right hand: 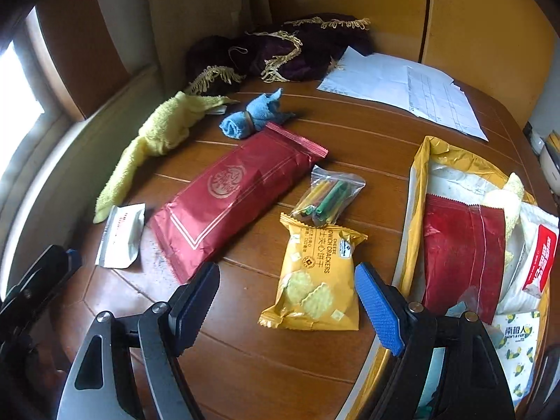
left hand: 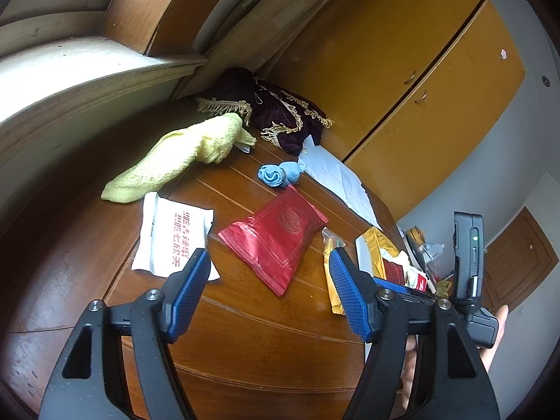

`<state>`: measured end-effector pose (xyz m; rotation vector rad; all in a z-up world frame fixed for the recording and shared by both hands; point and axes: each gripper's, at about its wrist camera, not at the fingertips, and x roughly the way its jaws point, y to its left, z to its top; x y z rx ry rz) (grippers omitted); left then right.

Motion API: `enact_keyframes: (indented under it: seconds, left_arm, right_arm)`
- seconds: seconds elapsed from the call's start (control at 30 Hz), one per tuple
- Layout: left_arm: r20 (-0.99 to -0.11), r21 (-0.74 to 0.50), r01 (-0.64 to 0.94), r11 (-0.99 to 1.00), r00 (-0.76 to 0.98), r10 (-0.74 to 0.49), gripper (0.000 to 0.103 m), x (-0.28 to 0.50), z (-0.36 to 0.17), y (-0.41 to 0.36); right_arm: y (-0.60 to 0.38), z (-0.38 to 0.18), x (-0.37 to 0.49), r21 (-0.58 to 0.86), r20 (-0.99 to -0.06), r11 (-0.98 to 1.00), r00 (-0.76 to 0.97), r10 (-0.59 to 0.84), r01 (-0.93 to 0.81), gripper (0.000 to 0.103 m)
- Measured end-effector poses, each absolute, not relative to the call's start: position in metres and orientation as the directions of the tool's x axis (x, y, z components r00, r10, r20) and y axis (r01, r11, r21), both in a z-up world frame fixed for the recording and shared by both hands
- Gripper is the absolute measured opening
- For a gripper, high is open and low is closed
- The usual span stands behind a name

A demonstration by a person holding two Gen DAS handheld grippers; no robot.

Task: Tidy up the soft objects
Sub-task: 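Move the left gripper to the white red-lettered sachet while the right approaches the yellow cracker pack, then grasp the yellow cracker pack with the right gripper while the left grasps the white sachet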

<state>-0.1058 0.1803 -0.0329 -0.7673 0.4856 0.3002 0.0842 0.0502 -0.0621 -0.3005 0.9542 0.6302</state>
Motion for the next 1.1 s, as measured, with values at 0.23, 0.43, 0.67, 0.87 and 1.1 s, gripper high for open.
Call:
enact_keyframes:
  seconds: [0.23, 0.43, 0.67, 0.87, 1.1]
  left_arm:
    - [-0.564, -0.555, -0.491, 0.671, 0.815, 0.131, 0.070, -0.104, -0.041, 0.189]
    - [-0.643, -0.408, -0.602, 0.686, 0.723, 0.253, 0.070, -0.097, -0.048, 0.191]
    - [-0.737, -0.307, -0.665, 0.681, 0.619, 0.272, 0.070, -0.065, -0.061, 0.208]
    - [-0.776, -0.283, -0.637, 0.717, 0.591, 0.219, 0.070, -0.044, -0.072, 0.208]
    - [-0.776, -0.108, -0.690, 0.715, 0.508, 0.373, 0.070, -0.037, -0.078, 0.198]
  right_arm:
    - [0.069, -0.084, 0.092, -0.069, -0.860, 0.775, 0.431, 0.273, -0.628, 0.076]
    - [0.072, -0.088, 0.089, -0.128, -0.861, 0.762, 0.453, 0.232, -0.635, 0.050]
    - [0.071, -0.084, 0.077, -0.084, -0.854, 0.734, 0.428, 0.295, -0.674, 0.047]
    - [0.057, -0.068, 0.058, 0.020, -0.818, 0.720, 0.402, 0.410, -0.693, 0.047]
    - [0.051, -0.056, 0.033, 0.064, -0.776, 0.681, 0.393, 0.493, -0.729, 0.047]
